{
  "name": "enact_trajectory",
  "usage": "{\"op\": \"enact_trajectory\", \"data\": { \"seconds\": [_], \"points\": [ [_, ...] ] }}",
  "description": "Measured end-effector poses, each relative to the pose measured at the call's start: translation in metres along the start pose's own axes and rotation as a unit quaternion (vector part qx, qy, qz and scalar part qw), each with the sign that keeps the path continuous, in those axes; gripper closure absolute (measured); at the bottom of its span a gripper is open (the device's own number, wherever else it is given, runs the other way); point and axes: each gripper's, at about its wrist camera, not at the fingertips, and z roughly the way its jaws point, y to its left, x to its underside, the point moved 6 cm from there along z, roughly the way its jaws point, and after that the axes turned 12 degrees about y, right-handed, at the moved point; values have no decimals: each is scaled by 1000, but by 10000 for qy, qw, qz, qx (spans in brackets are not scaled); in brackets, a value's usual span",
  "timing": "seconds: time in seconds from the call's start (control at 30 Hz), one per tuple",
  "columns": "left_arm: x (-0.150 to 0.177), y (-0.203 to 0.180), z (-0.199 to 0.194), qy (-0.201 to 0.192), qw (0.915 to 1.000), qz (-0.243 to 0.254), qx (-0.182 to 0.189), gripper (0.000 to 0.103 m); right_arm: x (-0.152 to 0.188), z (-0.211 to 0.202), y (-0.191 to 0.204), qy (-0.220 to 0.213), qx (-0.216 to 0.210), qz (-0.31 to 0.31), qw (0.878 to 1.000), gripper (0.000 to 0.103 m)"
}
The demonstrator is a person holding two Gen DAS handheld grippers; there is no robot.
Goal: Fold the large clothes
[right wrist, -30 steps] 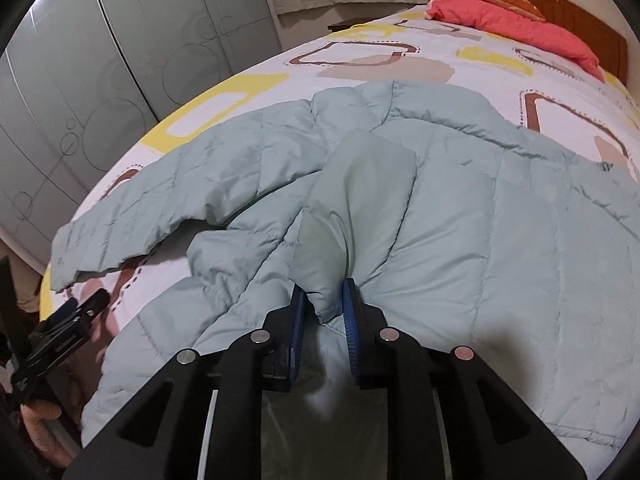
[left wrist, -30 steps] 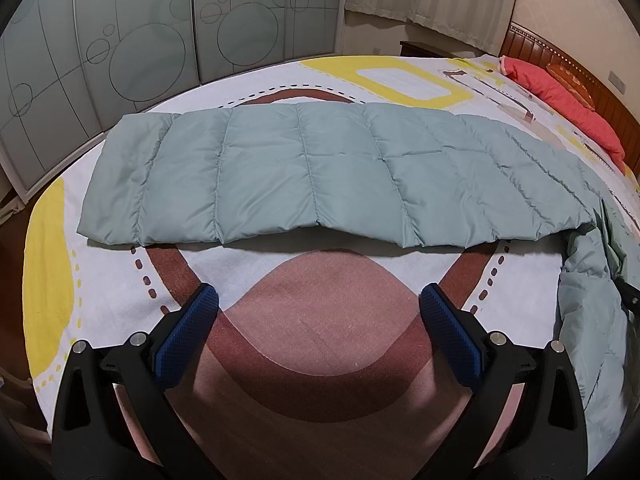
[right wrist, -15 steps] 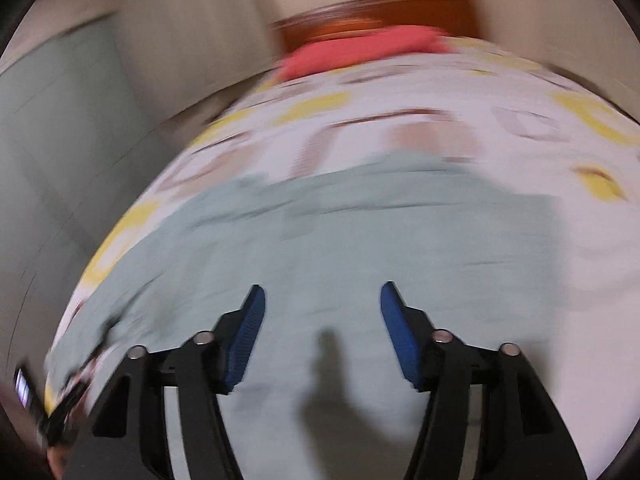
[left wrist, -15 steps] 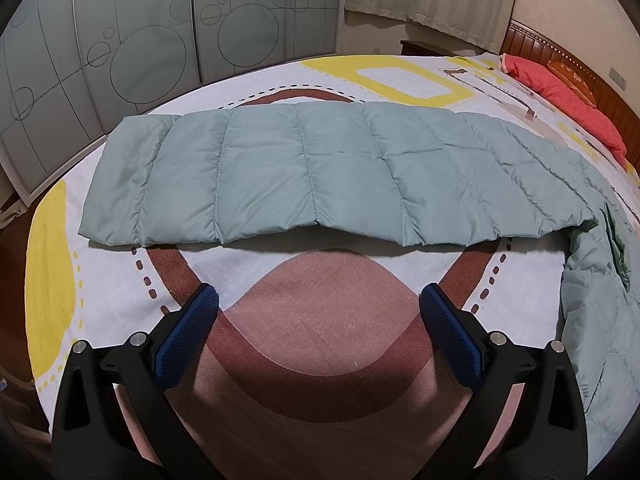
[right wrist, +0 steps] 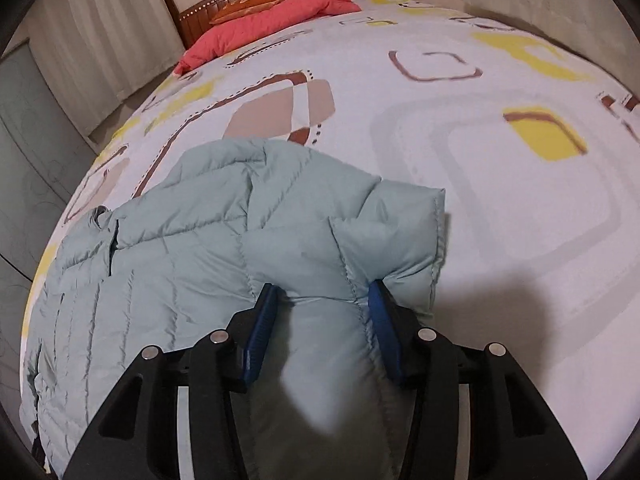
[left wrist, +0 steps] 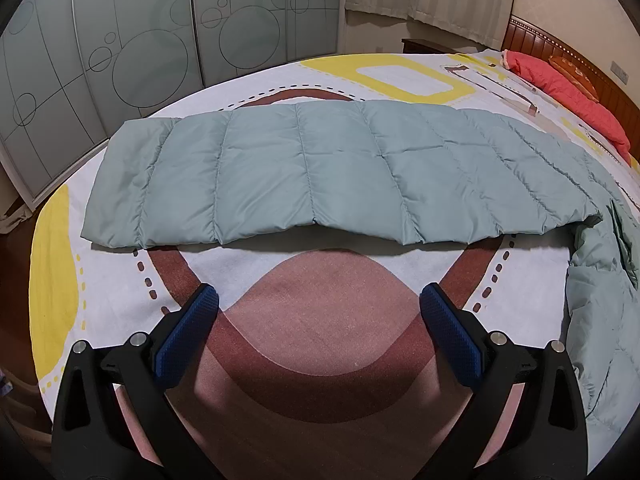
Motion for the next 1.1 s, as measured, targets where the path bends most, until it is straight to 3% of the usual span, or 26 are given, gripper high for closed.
{"op": "enact_trajectory", "data": {
  "seconds": [0.13, 0.23, 0.43, 0.57, 0.63, 0.77, 0.83, 0.97, 1.1],
  "points": [
    [0, 0, 1, -4, 10000, 12, -33, 2, 13, -24, 4, -383, 32, -7, 9993, 55],
    [0, 0, 0, 1, 10000, 17, -45, 2, 21, 6, 2, -10, 79, -138, 9999, 54],
    [1, 0, 0, -7, 10000, 12, -36, 2, 36, -44, 18, -443, 99, -141, 9989, 54],
    [1, 0, 0, -4, 10000, 11, -33, 2, 60, -12, 23, -4, 266, -363, 9990, 53],
    [1, 1, 0, -1, 10000, 7, -21, 2, 63, -18, 28, -118, 541, -480, 9973, 53],
    [2, 0, 0, 2, 10000, 0, -11, 2, 68, -41, 35, -352, 328, -294, 9984, 50],
    [2, 0, 0, 13, 10000, -14, 23, 2, 72, -27, 32, -208, 424, -298, 9984, 42],
    [0, 7, -3, 134, 9992, -135, 360, 2, 72, -16, 30, -240, 454, -329, 9981, 39],
    [-2, 26, -12, -19, 9920, -580, 1120, 2, 78, -16, 35, -299, 449, -356, 9979, 37]
  ]
}}
